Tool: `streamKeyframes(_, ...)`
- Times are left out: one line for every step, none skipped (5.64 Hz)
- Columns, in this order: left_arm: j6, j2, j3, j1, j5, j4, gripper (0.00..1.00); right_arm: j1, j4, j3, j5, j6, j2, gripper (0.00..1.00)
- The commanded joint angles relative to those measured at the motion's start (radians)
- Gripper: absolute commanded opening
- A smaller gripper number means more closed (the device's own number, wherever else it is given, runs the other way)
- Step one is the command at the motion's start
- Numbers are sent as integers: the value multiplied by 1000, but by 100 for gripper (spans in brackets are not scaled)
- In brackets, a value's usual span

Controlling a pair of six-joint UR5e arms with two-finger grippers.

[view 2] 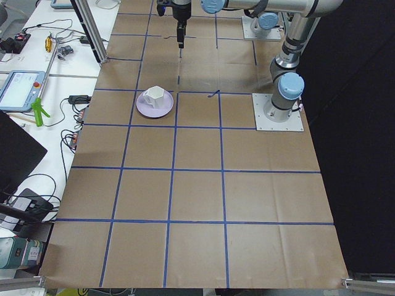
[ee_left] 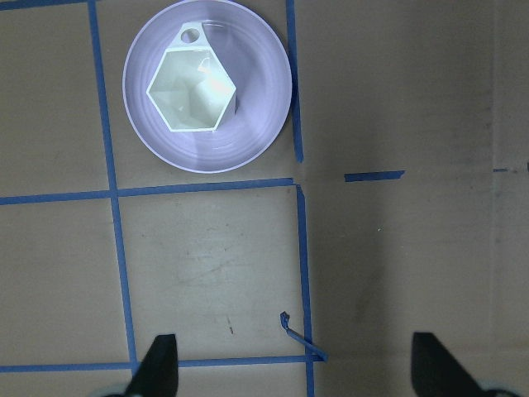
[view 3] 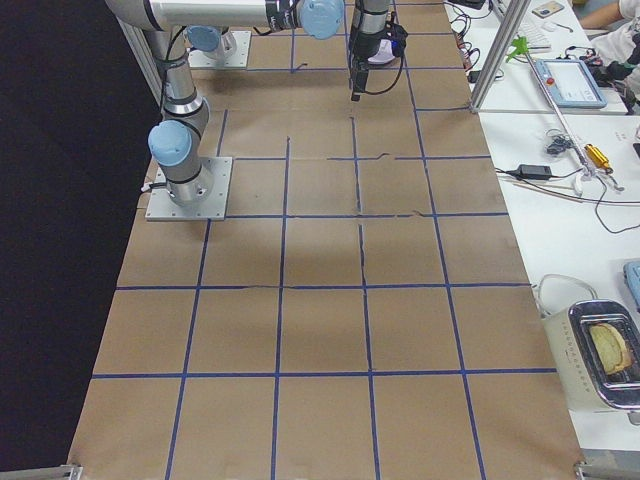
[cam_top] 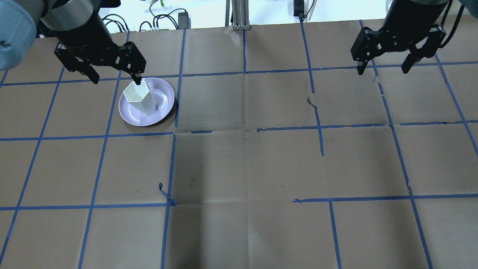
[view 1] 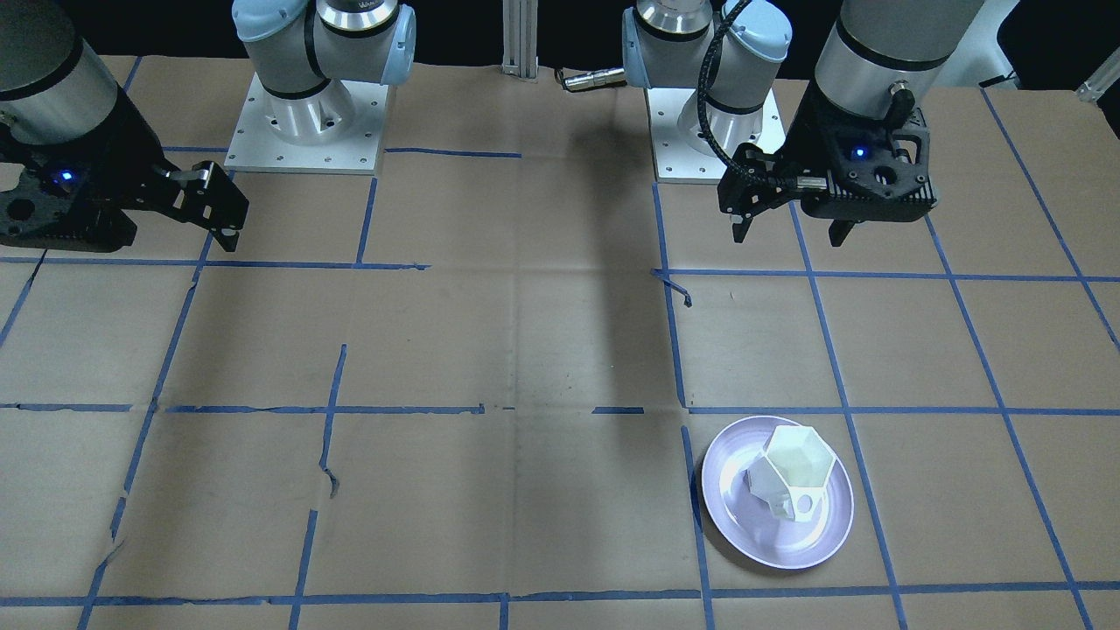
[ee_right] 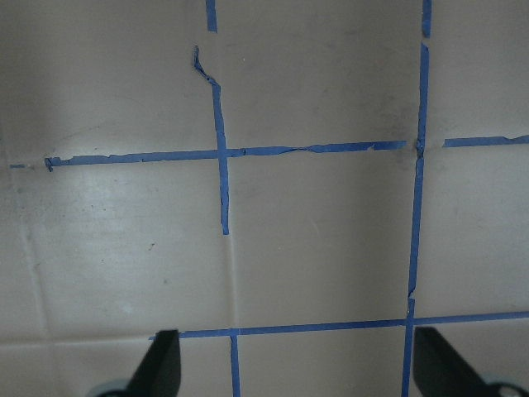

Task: Flip cup and place on plate

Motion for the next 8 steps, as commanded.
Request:
streamKeyframes(0,0,1,3,0,1,99,0,0,0,0,0,0,100)
streamKeyframes(0,1,1,3,2,1,99,0,0,0,0,0,0,100)
streamKeyframes(2,0,1,3,0,1,99,0,0,0,0,0,0,100)
streamKeyframes(0,0,1,5,-1,1,99,0,0,0,0,0,0,100)
streamKeyframes(2,3,1,5,-1,-1,99,0,0,0,0,0,0,100)
streamKeyframes(2,3,4,8,-3,-1,99,0,0,0,0,0,0,100)
streamKeyframes(-3,3,7,9,-12,-1,99,0,0,0,0,0,0,100)
streamKeyframes(-5,3,10,9,-15,-2,99,0,0,0,0,0,0,100)
